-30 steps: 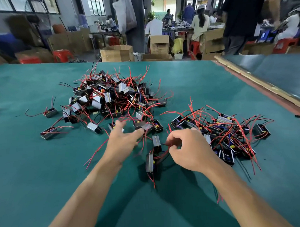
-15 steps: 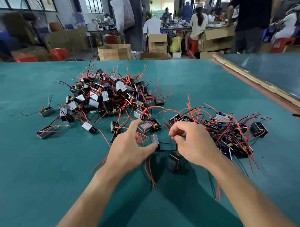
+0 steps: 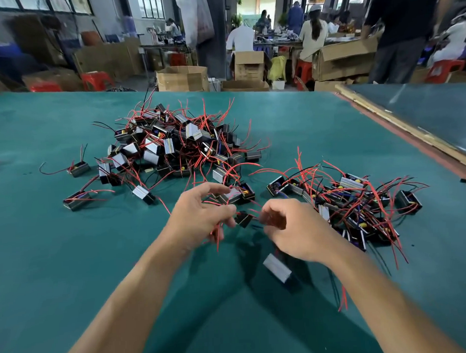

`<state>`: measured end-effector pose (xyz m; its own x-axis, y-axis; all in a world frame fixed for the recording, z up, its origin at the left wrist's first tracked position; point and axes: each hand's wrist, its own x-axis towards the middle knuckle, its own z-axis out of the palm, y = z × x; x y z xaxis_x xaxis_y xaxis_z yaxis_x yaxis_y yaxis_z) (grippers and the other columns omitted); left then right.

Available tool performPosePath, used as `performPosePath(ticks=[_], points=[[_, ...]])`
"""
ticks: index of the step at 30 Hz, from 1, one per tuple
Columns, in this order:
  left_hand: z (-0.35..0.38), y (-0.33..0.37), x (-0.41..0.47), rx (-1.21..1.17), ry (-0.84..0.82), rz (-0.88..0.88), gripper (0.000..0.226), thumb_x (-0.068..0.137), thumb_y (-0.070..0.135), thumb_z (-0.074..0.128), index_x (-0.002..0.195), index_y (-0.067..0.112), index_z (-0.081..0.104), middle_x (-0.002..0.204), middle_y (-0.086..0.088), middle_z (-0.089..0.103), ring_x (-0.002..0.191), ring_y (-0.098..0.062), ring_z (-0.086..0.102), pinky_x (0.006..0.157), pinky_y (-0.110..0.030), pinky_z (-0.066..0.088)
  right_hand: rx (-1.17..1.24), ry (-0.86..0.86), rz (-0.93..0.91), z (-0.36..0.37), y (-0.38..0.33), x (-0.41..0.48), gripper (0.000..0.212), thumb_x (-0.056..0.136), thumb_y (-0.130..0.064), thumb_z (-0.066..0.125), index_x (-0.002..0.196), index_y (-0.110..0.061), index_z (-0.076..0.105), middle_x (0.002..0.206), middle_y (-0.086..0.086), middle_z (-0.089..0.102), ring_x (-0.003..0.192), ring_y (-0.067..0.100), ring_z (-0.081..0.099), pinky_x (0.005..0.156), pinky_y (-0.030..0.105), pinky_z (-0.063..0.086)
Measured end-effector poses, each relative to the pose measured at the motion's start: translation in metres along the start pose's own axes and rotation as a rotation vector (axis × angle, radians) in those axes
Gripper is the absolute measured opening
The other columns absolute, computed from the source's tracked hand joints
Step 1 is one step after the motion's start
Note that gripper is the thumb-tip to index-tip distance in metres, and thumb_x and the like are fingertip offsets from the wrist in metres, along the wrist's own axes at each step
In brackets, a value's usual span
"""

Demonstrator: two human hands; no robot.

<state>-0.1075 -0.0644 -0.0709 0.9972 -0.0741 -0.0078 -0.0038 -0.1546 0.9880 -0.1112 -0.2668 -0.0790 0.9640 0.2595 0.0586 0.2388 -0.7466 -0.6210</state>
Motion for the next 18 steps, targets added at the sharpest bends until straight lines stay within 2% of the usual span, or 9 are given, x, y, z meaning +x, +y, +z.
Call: performPosePath(ticks=[4,6,9,11,13,15,18], points=[[-0.0031,0.0032,-0.0015,-0.085,-0.124,-0.053,0.007,0.090,0.008,0.064,0.092,0.014,0.066,0.062,-0.007,0.067,0.037,-0.014,0.050,0.045,-0.021,0.033,-0.019,0.055,-0.030,0.0025,0.0043,0.0021,0.027,0.084,-0.018,0.067,0.097,-0.039,0.055,0.076,-0.012,0.068,0.073,0.010,0.061,0.073,0.032,0.050],[-0.0031,0.0038,-0.0024,-0.103,-0.193,-0.081,0.009,0.092,0.015,0.063,0.084,0.013,0.067,0.067,-0.006,0.070,0.039,-0.013,0.052,0.043,-0.018,0.038,-0.032,0.069,-0.041,0.0032,0.0063,0.0033,0.023,0.084,-0.022,0.067,0.097,-0.037,0.057,0.072,-0.013,0.066,0.071,0.008,0.060,0.072,0.031,0.049],[-0.0032,0.0056,-0.0033,-0.134,-0.288,-0.122,0.016,0.091,0.026,0.064,0.083,0.013,0.069,0.081,-0.012,0.075,0.044,-0.015,0.057,0.044,-0.019,0.045,-0.072,0.067,-0.063,0.0062,0.0078,0.0040,0.009,0.087,-0.027,0.068,0.093,-0.033,0.065,0.062,-0.011,0.061,0.060,0.006,0.054,0.062,0.029,0.043],[-0.0046,0.0074,-0.0048,-0.159,-0.333,-0.138,0.013,0.089,0.025,0.065,0.087,0.014,0.070,0.090,-0.016,0.075,0.049,-0.019,0.061,0.047,-0.021,0.049,-0.077,0.089,-0.067,0.0067,0.0088,0.0045,0.007,0.087,-0.027,0.067,0.090,-0.034,0.067,0.057,-0.014,0.057,0.056,0.004,0.051,0.056,0.023,0.037],[-0.0055,0.0078,-0.0067,-0.148,-0.350,-0.138,0.011,0.093,0.018,0.060,0.102,0.014,0.065,0.095,-0.016,0.075,0.053,-0.020,0.064,0.050,-0.022,0.051,-0.092,0.116,-0.066,0.0057,0.0095,0.0049,0.010,0.088,-0.025,0.065,0.092,-0.034,0.068,0.055,-0.016,0.055,0.054,0.002,0.049,0.053,0.018,0.031],[-0.0045,0.0072,-0.0067,-0.112,-0.298,-0.129,0.022,0.095,0.009,0.059,0.116,0.014,0.056,0.096,-0.013,0.076,0.057,-0.019,0.065,0.052,-0.023,0.053,-0.099,0.102,-0.058,0.0034,0.0090,0.0046,0.017,0.087,-0.023,0.064,0.098,-0.036,0.067,0.058,-0.014,0.057,0.056,0.002,0.050,0.054,0.017,0.031],[-0.0006,0.0041,-0.0045,-0.065,-0.173,-0.095,0.029,0.092,0.002,0.060,0.119,0.013,0.053,0.097,-0.013,0.075,0.060,-0.017,0.065,0.054,-0.025,0.054,-0.100,-0.016,-0.065,0.0020,0.0062,0.0025,0.031,0.079,-0.022,0.059,0.103,-0.040,0.063,0.062,-0.014,0.059,0.060,0.005,0.052,0.056,0.017,0.035]])
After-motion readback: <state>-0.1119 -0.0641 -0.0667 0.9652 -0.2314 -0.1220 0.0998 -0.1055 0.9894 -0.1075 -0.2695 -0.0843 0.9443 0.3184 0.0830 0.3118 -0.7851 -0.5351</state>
